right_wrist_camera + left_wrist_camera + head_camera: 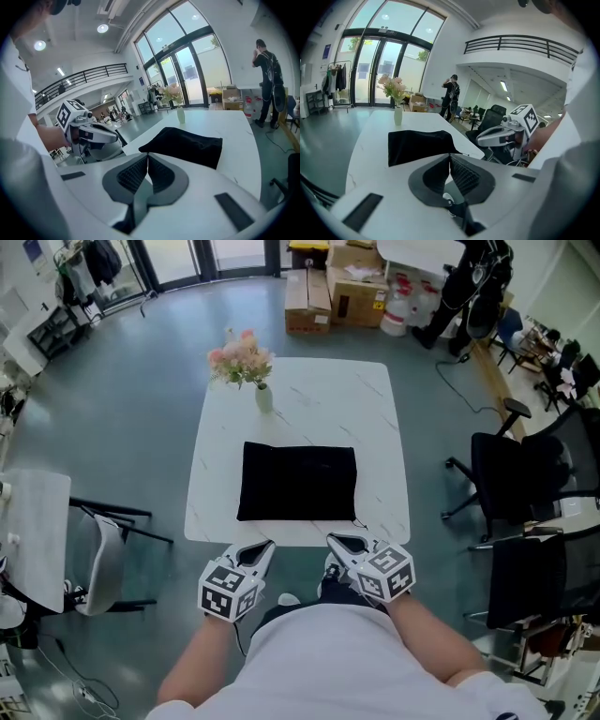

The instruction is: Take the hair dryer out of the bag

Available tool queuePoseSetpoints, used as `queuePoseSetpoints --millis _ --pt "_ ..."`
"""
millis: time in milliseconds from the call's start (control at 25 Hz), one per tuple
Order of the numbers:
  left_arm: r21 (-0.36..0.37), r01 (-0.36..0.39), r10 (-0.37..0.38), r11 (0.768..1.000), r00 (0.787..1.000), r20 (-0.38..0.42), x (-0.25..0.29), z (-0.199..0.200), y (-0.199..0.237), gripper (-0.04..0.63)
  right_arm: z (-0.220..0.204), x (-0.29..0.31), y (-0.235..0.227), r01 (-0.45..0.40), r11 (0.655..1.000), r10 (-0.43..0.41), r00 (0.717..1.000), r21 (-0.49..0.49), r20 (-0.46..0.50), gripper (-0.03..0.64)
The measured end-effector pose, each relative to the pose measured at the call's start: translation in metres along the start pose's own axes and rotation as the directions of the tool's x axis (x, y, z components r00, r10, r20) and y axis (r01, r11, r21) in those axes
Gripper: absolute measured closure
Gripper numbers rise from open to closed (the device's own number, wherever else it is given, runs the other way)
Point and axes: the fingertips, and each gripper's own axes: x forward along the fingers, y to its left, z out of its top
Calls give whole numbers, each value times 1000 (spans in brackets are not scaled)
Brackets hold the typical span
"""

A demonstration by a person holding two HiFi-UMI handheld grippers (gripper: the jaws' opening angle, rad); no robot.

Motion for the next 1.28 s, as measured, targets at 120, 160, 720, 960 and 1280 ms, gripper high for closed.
queuePoseSetpoints --millis 120,160,720,960,1280 --pt "-5 -37 37 999 999 -6 13 12 12 578 12 6 -20 -21 1000 21 1000 -11 9 601" --pt "-6 -45 45 999 999 -5 18 19 14 578 16 7 -27 -27 1000 28 1000 -15 8 601" --pt "60 -296 298 953 954 -35 61 68 96 578 32 20 -102 -101 993 100 995 -55 -20 601" --pt "44 -324 327 945 938 -115 68 57 149 577 40 36 -107 -75 997 75 997 -33 -10 601" --pt "-154 -225 183 962 951 -248 104 11 220 442 58 53 -100 26 999 -27 999 28 37 601"
